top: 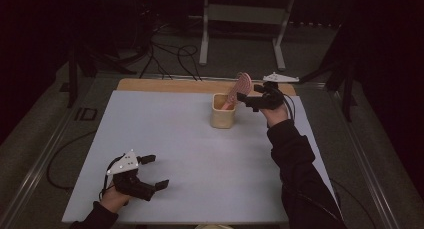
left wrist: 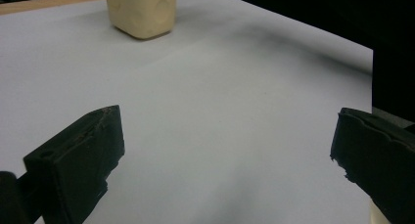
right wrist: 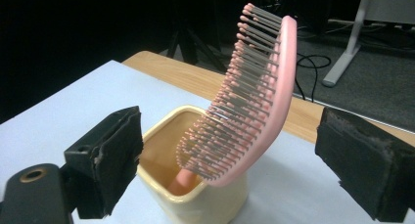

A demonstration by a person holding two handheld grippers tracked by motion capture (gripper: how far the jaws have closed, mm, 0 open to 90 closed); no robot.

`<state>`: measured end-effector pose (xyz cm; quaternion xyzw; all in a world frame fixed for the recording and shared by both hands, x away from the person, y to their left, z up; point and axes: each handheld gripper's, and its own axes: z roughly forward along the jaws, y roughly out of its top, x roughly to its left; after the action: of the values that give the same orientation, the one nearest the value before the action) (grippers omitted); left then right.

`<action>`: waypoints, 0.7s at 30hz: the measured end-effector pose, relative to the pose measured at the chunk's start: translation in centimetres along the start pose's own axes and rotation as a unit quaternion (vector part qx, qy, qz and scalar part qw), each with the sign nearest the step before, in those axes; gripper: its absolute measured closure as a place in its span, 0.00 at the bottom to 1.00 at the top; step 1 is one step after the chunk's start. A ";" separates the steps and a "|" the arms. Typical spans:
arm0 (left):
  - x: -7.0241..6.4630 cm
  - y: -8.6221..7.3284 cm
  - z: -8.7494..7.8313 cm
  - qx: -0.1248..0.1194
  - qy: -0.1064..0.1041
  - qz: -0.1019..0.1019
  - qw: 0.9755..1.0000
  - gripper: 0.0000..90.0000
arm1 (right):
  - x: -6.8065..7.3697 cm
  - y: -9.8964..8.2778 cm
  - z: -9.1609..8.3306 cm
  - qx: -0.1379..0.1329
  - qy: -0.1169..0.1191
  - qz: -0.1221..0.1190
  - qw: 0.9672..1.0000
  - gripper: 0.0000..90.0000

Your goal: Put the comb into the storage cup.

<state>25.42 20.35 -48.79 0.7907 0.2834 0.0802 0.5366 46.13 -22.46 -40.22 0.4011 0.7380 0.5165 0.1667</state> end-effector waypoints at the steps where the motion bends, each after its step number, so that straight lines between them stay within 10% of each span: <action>1: 0.0 0.0 0.0 0.000 0.000 0.000 1.000 0.00 | 0.0 0.0 -0.1 0.000 -0.001 -0.001 1.000 0.11; 21: 0.0 0.1 -0.1 -0.001 -0.001 0.001 1.000 0.00 | 1.0 -2.2 -2.2 0.008 0.008 -0.013 1.000 0.11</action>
<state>25.38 20.38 -48.71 0.7906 0.2824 0.0805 0.5374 43.11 -23.38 -41.10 0.3889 0.7484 0.5117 0.1639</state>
